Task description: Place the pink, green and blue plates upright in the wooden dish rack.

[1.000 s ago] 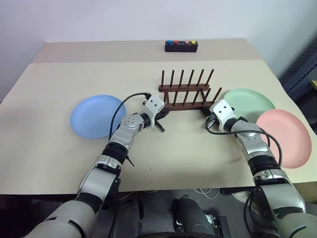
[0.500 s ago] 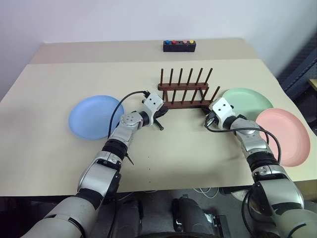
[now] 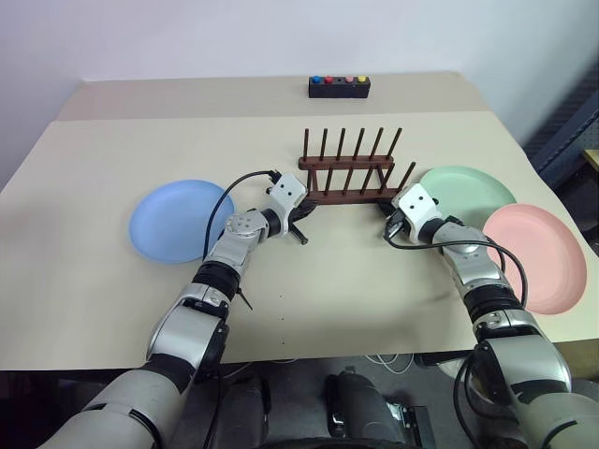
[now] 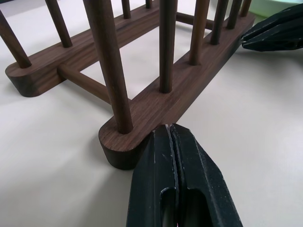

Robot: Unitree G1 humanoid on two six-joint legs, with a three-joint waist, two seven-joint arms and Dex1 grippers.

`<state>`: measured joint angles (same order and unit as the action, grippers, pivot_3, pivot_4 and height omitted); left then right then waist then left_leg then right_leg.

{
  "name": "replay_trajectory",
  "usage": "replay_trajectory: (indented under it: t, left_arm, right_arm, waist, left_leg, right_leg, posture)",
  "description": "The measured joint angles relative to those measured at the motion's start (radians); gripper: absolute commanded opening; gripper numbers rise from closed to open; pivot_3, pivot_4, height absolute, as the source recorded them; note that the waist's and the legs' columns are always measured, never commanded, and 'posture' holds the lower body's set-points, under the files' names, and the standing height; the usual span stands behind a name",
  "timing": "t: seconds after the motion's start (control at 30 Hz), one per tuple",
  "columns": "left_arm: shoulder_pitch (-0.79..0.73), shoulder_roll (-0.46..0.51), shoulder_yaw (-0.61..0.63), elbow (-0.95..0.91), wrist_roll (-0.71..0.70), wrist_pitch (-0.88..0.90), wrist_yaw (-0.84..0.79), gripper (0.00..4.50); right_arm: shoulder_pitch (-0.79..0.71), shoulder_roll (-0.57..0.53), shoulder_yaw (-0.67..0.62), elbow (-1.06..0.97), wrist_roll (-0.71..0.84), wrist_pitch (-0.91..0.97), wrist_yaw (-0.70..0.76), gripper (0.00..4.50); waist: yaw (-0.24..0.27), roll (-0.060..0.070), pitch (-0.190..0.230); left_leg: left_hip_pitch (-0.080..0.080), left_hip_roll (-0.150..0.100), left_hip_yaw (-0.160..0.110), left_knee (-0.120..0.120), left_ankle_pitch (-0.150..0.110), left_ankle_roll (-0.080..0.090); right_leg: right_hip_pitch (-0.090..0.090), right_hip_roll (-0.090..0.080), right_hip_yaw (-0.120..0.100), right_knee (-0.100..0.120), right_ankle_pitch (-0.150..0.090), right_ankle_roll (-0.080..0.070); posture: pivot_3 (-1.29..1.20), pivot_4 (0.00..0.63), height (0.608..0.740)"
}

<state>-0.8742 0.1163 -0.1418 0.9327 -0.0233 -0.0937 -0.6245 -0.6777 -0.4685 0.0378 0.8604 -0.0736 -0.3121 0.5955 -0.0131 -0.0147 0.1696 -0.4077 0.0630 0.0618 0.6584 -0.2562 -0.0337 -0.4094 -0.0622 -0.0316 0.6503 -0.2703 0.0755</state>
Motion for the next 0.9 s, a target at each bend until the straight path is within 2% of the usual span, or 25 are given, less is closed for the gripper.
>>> replay_trajectory:
  t: [0.3, 0.43, 0.53, 0.63, 0.77, 0.87, 0.9]
  left_arm:
    - [0.010, 0.002, 0.000, -0.044, 0.001, 0.024, -0.035, 0.00]
    - [0.108, 0.059, 0.010, -0.317, -0.101, 0.200, -0.181, 0.00]
    - [0.213, 0.164, 0.038, -0.579, -0.207, 0.382, -0.279, 0.00]
    - [0.239, 0.203, 0.069, -0.731, -0.280, 0.511, -0.298, 0.00]
    - [0.237, 0.238, 0.090, -0.822, -0.355, 0.594, -0.318, 0.00]
    - [0.230, 0.277, 0.131, -0.837, -0.405, 0.617, -0.349, 0.86]
    - [0.229, 0.284, 0.136, -0.848, -0.427, 0.634, -0.370, 1.34]
  right_arm:
    - [0.019, 0.006, -0.001, -0.047, 0.012, 0.014, 0.028, 0.09]
    - [0.170, -0.028, -0.013, -0.350, 0.121, 0.136, 0.147, 0.09]
    - [0.322, -0.090, -0.067, -0.640, 0.254, 0.303, 0.210, 0.09]
    - [0.361, -0.117, -0.123, -0.796, 0.326, 0.414, 0.210, 0.09]
    - [0.375, -0.119, -0.170, -0.910, 0.404, 0.511, 0.191, 0.09]
    - [0.389, -0.123, -0.220, -0.947, 0.459, 0.571, 0.179, 0.95]
    - [0.401, -0.128, -0.237, -0.960, 0.480, 0.589, 0.179, 1.45]
  waist:
    - [0.000, 0.000, 0.000]
    - [0.000, 0.000, 0.000]
    - [0.000, 0.000, 0.000]
    - [0.001, 0.000, 0.000]
    - [0.001, 0.000, 0.000]
    - [0.002, 0.000, 0.000]
    - [0.003, 0.000, 0.000]
  left_leg:
    - [0.000, 0.000, 0.000, -0.001, 0.000, 0.000]
    - [-0.001, 0.001, 0.000, -0.002, 0.001, -0.001]
    - [0.000, 0.001, 0.000, -0.003, 0.001, -0.001]
    - [0.001, 0.001, -0.001, 0.000, 0.001, -0.002]
    - [0.001, 0.001, -0.001, 0.001, 0.001, -0.001]
    - [0.000, 0.001, -0.001, 0.001, 0.000, -0.001]
    - [0.000, 0.001, -0.001, 0.001, 0.000, -0.001]
  right_leg:
    - [0.000, 0.000, 0.000, 0.000, 0.000, 0.000]
    - [-0.001, 0.000, 0.000, 0.000, 0.000, 0.000]
    - [-0.001, 0.000, 0.000, 0.000, 0.000, 0.000]
    - [0.000, 0.000, 0.000, 0.002, 0.001, -0.001]
    - [0.001, 0.000, 0.000, 0.001, 0.000, -0.001]
    - [0.001, 0.000, 0.000, 0.000, 0.000, -0.001]
    - [0.001, 0.000, 0.000, 0.000, 0.000, -0.001]
  posture:
    - [0.00, 0.150, 0.740]
    - [0.00, 0.150, 0.740]
    - [0.00, 0.150, 0.740]
    - [0.00, 0.150, 0.740]
    - [0.00, 0.150, 0.740]
    - [0.00, 0.150, 0.740]
    - [0.00, 0.150, 0.740]
